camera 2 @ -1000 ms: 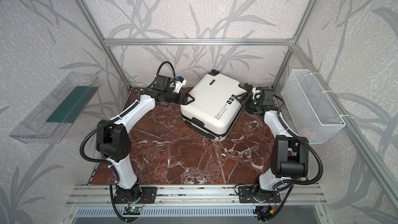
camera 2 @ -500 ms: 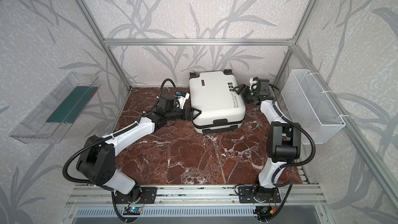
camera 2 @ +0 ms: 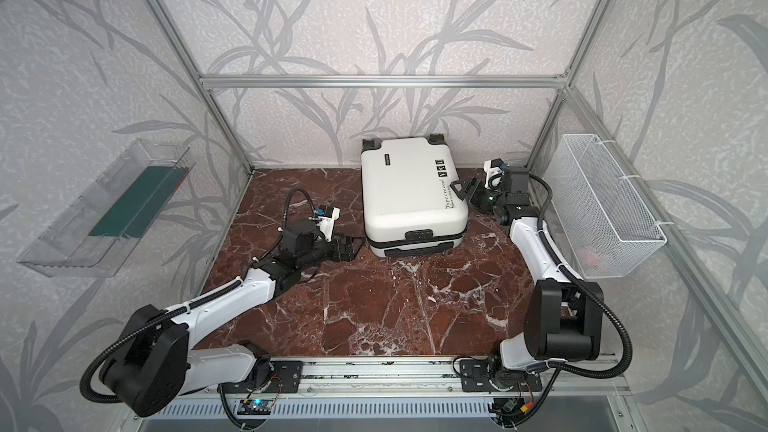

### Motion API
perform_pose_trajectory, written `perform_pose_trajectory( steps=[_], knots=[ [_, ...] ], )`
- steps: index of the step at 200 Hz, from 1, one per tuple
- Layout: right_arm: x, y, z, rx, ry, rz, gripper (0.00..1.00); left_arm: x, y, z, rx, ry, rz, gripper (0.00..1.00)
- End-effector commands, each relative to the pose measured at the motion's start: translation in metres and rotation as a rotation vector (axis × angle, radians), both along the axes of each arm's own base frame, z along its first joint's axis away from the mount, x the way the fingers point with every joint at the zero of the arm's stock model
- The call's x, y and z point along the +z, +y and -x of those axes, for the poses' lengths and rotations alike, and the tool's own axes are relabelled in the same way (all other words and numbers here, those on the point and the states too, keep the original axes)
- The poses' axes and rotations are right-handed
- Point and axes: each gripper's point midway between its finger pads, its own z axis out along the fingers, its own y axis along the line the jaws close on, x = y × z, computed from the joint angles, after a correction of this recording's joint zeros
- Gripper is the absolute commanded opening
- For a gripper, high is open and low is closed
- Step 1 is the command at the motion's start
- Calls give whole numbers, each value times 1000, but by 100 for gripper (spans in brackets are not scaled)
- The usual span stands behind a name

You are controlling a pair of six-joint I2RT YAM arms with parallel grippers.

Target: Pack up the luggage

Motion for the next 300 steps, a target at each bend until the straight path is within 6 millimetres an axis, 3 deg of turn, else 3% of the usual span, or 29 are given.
perform_pose_trajectory(
  steps=[1,30,76,124,181,209,300],
  knots=[
    [-13,10,20,47,38,40,78,-5,5,-3,26,-83,-10,92],
    [-22,14,22,68,51,48,78,-20,5,-9,39,-140,-43,88],
    [-36,25,20,101,70,31,78,-35,-12,-15,-47,-180,-77,68],
    [-42,28,23,116,78,34,77,-39,-26,-12,-109,-225,-56,63],
    [-48,27,22,112,88,38,77,-47,-20,-19,-76,-241,-101,54],
    [-47,27,22,111,87,38,76,-49,-22,-20,-91,-242,-113,41],
    [-54,27,21,114,102,37,75,-47,-22,-22,-105,-242,-118,14]
  ],
)
